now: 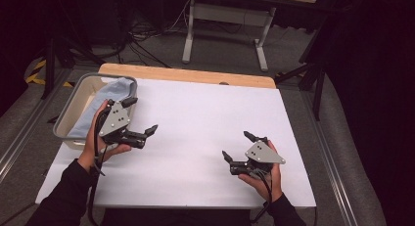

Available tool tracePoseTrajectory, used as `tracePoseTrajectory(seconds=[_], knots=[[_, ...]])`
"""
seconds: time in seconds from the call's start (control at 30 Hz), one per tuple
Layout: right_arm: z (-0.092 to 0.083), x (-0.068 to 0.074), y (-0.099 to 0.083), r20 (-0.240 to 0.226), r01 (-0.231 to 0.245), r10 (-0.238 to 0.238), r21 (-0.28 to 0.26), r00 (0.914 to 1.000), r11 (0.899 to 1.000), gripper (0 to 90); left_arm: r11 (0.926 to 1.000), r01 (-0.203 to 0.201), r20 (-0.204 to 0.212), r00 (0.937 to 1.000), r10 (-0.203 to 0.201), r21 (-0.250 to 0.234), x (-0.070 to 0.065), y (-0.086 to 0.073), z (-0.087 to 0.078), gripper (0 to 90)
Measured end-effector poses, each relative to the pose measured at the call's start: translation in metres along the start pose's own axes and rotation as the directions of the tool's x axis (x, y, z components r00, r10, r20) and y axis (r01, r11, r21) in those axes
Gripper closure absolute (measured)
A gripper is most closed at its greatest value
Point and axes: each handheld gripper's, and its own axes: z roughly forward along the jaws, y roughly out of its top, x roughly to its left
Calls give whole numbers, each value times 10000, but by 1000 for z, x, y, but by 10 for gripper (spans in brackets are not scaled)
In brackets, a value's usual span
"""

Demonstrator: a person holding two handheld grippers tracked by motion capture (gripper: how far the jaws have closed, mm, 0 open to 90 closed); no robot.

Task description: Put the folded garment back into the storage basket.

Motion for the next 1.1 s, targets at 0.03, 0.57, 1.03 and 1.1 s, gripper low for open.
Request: tracePoseTrajectory(seconds=[0.03, 0.57, 1.03, 1.1], knots=[[0, 0, 0, -5, -11, 10, -23, 10000, 10000, 79, 10000, -69, 9, 10000, 69, 29, -1, 1, -1, 25], [0, 3, 1, -132, 46, -47, -62, 9999, 10000, 78, 9986, -523, 405, 9978, 527, -117, -17, 1, -8, 26], [3, 10, 1, -292, 151, -153, -47, 9995, 9999, 77, 9964, -851, 623, 9945, 846, 63, -32, -14, -11, 32], [2, 10, 1, -291, 168, -169, -51, 9994, 9998, 77, 9966, -829, 661, 9944, 825, 38, -33, -16, -12, 35]])
